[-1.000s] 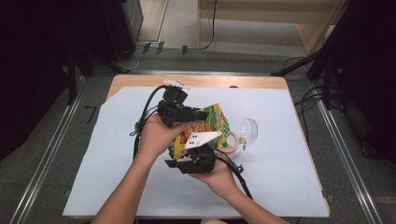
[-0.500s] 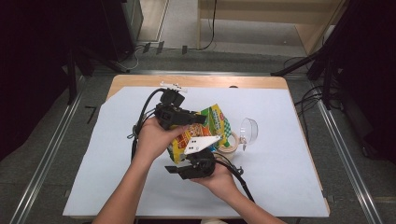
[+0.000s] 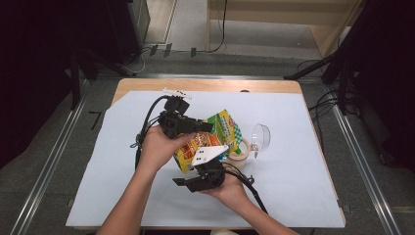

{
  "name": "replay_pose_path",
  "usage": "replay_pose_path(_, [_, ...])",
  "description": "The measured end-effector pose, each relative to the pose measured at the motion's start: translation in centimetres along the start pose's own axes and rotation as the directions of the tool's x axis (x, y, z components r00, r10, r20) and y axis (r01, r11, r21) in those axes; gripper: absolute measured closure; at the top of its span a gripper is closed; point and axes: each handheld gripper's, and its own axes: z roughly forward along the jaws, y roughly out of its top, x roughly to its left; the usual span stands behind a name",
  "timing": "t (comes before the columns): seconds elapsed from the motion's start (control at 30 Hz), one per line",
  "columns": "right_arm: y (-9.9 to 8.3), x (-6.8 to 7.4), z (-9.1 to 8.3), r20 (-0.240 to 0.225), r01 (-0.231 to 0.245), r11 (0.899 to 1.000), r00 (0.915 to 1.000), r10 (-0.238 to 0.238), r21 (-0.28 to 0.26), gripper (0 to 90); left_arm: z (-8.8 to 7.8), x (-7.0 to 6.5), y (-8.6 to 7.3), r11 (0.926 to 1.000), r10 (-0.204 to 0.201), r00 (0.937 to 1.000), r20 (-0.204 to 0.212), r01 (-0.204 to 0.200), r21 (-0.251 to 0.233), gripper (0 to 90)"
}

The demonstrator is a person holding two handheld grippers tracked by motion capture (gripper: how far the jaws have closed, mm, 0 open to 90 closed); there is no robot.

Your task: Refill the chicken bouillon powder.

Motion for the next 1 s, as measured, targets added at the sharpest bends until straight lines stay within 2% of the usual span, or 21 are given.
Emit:
replay_pose_path(0.13, [-0.1,0.1,0.1,0.002,0.003,1.0,1.0,-0.003,0.01,51.6,-0.1,0.2,-0.1,0.9999,-0.004,0.9998,0.017,0.004,0.009,82.3])
replay_pose_path(0.3, [-0.3,0.1,0.4,0.008,-0.001,1.0,1.0,0.001,0.022,50.1,-0.3,0.2,-0.4,0.9997,-0.001,0.9999,0.012,0.001,0.025,83.4])
replay_pose_path(0.37, [-0.4,0.1,0.6,0.003,-0.008,1.0,1.0,0.008,0.028,49.9,-0.5,0.3,-0.6,0.9996,-0.007,0.9997,0.023,0.007,0.029,83.8])
replay_pose_path(0.43, [-0.5,0.1,0.6,0.005,0.002,1.0,1.0,-0.002,0.027,49.7,-0.7,0.5,-0.7,0.9994,-0.009,0.9997,0.023,0.009,0.033,84.2])
replay_pose_path(0.53, [-0.5,0.1,0.7,0.003,0.0,1.0,1.0,-0.001,0.028,48.7,-1.0,0.5,-0.8,0.9994,-0.003,0.9999,0.015,0.002,0.033,84.2])
replay_pose_path(0.57, [-0.5,0.0,0.7,0.002,0.0,1.0,1.0,0.0,0.029,48.6,-1.0,0.5,-0.8,0.9992,0.006,1.0,0.002,-0.006,0.038,84.2])
replay_pose_path(0.67, [-0.6,0.0,0.8,0.004,0.003,0.999,1.0,-0.003,0.033,47.7,-1.2,0.6,-0.9,0.9985,0.029,0.9996,0.003,-0.029,0.046,84.3])
replay_pose_path(1.0, [-1.1,-0.2,0.6,0.023,-0.003,0.999,0.9997,0.002,0.039,47.2,-1.7,1.1,-1.4,0.9973,0.04,0.9992,0.004,-0.04,0.062,84.7])
